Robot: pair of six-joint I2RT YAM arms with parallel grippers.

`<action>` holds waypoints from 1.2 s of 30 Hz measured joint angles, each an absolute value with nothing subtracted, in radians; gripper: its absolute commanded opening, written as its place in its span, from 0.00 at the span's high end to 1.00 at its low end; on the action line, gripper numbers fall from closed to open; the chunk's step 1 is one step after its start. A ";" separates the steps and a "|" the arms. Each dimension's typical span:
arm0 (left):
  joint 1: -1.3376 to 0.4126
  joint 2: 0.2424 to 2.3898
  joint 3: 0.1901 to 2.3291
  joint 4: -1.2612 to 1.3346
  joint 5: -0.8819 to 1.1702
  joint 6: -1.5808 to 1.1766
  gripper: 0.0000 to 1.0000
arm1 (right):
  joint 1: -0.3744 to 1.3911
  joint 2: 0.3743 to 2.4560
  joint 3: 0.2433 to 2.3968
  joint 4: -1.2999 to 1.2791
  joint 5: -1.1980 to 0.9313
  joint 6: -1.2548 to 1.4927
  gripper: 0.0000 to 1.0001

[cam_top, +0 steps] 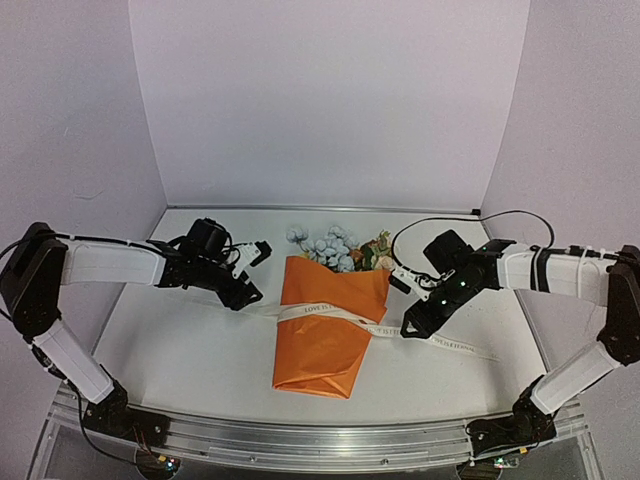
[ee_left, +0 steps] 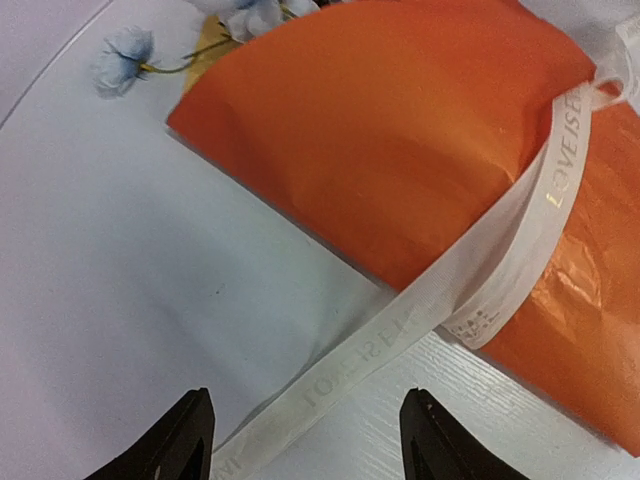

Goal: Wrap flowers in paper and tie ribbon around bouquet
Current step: Adjust the ribbon on the folded bouquet, then tie the ribbon around the folded bouquet.

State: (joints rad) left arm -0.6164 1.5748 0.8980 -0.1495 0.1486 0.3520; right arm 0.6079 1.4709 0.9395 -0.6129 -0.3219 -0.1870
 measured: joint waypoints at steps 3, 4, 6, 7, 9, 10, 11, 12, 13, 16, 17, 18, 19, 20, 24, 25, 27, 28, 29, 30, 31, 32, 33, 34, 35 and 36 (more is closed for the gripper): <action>-0.621 1.628 0.916 -0.175 0.173 0.451 0.34 | 0.608 1.445 0.925 -0.601 -0.338 -0.224 0.41; -0.625 1.638 0.917 -0.181 0.176 0.480 0.34 | 0.608 1.438 0.919 -0.595 -0.343 -0.235 0.41; -0.639 1.657 0.921 -0.192 0.182 0.530 0.34 | 0.608 1.428 0.906 -0.587 -0.351 -0.252 0.41; -0.645 1.666 0.924 -0.192 0.184 0.547 0.34 | 0.608 1.425 0.900 -0.585 -0.354 -0.259 0.41; -0.656 1.684 0.931 -0.192 0.188 0.580 0.34 | 0.608 1.423 0.893 -0.582 -0.359 -0.271 0.41; -0.659 1.692 0.937 -0.192 0.190 0.595 0.34 | 0.608 1.423 0.889 -0.578 -0.363 -0.277 0.41; -0.661 1.700 0.943 -0.192 0.192 0.607 0.34 | 0.608 1.423 0.888 -0.576 -0.367 -0.282 0.41; -0.662 1.709 0.950 -0.192 0.193 0.619 0.34 | 0.608 1.423 0.887 -0.575 -0.370 -0.286 0.41; -0.662 1.718 0.956 -0.192 0.192 0.631 0.34 | 0.608 1.423 0.887 -0.575 -0.373 -0.290 0.41; -0.662 1.750 0.976 -0.191 0.192 0.662 0.36 | 0.608 1.423 0.887 -0.568 -0.379 -0.299 0.41; -0.662 1.760 0.981 -0.191 0.192 0.669 0.36 | 0.608 1.423 0.887 -0.567 -0.380 -0.302 0.41; -0.662 1.772 0.986 -0.190 0.192 0.681 0.36 | 0.608 1.423 0.887 -0.565 -0.381 -0.304 0.41; -0.662 1.782 0.989 -0.190 0.192 0.687 0.36 | 0.608 1.423 0.887 -0.565 -0.381 -0.306 0.41; -0.662 1.791 0.993 -0.190 0.192 0.692 0.36 | 0.608 1.423 0.887 -0.564 -0.382 -0.307 0.41; -0.662 1.827 1.009 -0.182 0.198 0.712 0.38 | 0.608 1.423 0.887 -0.563 -0.385 -0.309 0.40; -0.662 1.835 1.015 -0.181 0.203 0.715 0.40 | 0.608 1.423 0.887 -0.562 -0.386 -0.309 0.39; -0.662 1.847 1.024 -0.180 0.211 0.722 0.47 | 0.608 1.426 0.887 -0.561 -0.388 -0.310 0.37; -0.662 1.853 1.029 -0.181 0.215 0.726 0.51 | 0.608 1.428 0.887 -0.561 -0.390 -0.310 0.37; -0.662 1.860 1.036 -0.182 0.219 0.731 0.55 | 0.608 1.432 0.887 -0.561 -0.392 -0.310 0.37; -0.662 1.868 1.043 -0.182 0.221 0.729 0.62 | 0.608 1.439 0.887 -0.561 -0.394 -0.310 0.37; -0.662 1.877 1.052 -0.182 0.226 0.731 0.69 | 0.608 1.446 0.887 -0.560 -0.395 -0.311 0.37; -0.662 1.886 1.060 -0.182 0.231 0.731 0.73 | 0.608 1.454 0.887 -0.560 -0.397 -0.313 0.37; -0.662 1.893 1.064 -0.181 0.234 0.731 0.76 | 0.608 1.464 0.887 -0.560 -0.399 -0.315 0.37; -0.662 1.896 1.065 -0.182 0.234 0.736 0.78 | 0.608 1.475 0.889 -0.560 -0.400 -0.318 0.37; -0.662 1.898 1.065 -0.182 0.236 0.728 0.79 | 0.608 1.486 0.890 -0.560 -0.401 -0.322 0.37; -0.662 1.899 1.065 -0.182 0.237 0.729 0.80 | 0.609 1.497 0.893 -0.560 -0.403 -0.326 0.37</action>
